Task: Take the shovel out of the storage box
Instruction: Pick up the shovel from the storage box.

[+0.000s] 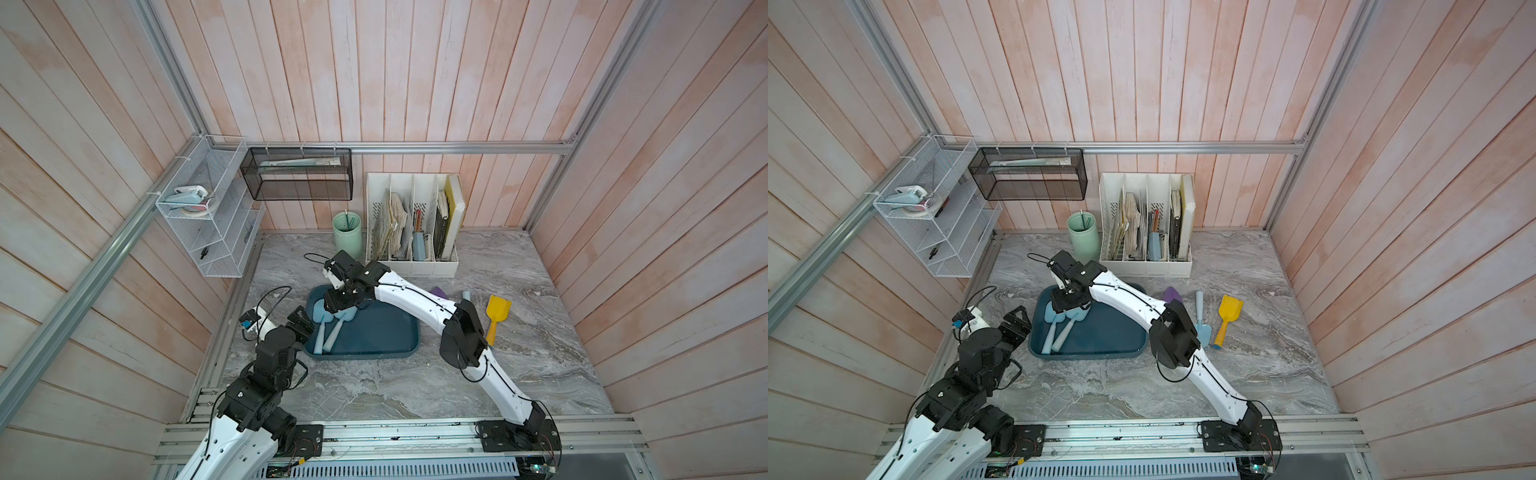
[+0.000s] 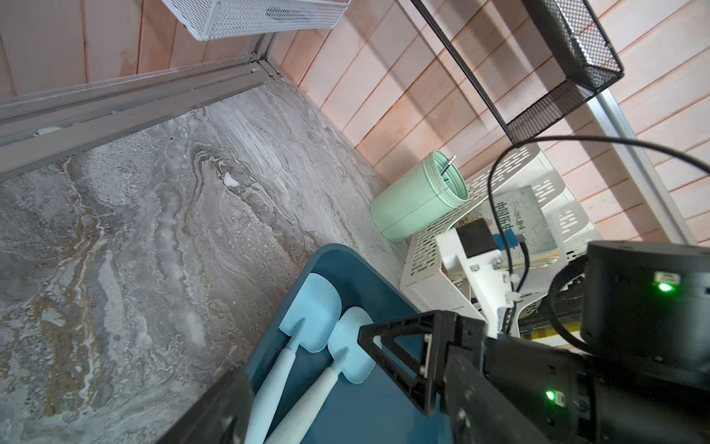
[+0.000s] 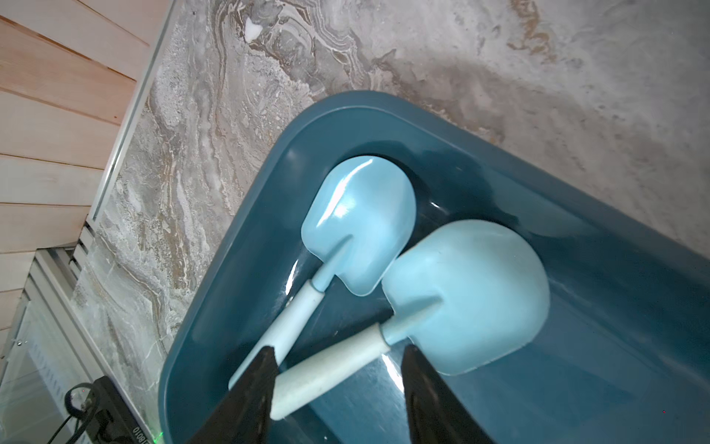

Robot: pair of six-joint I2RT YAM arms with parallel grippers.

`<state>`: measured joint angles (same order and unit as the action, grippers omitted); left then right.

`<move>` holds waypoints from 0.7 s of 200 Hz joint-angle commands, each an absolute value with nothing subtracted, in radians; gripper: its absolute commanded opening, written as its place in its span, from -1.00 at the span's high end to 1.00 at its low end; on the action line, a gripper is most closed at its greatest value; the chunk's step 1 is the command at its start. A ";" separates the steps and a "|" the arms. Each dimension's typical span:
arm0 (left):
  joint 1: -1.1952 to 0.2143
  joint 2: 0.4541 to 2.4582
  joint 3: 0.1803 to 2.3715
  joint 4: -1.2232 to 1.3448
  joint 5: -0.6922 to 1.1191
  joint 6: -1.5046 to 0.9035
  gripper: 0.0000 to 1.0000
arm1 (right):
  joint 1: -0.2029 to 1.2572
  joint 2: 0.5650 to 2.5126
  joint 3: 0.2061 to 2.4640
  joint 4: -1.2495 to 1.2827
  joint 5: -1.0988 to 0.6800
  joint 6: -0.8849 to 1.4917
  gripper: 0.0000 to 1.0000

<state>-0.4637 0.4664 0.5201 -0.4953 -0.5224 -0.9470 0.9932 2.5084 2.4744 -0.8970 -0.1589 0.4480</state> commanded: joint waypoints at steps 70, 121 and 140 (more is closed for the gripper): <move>-0.457 0.447 0.545 -0.557 -0.546 -0.955 -0.75 | 1.047 2.561 2.445 -1.080 -0.047 0.502 -0.12; -0.456 0.435 0.543 -0.573 -0.530 -0.954 -0.75 | 1.066 2.593 2.465 -1.092 -0.053 0.520 -0.12; -0.457 0.426 0.539 -0.577 -0.527 -0.954 -0.75 | 1.070 2.613 2.478 -1.113 -0.034 0.519 -0.12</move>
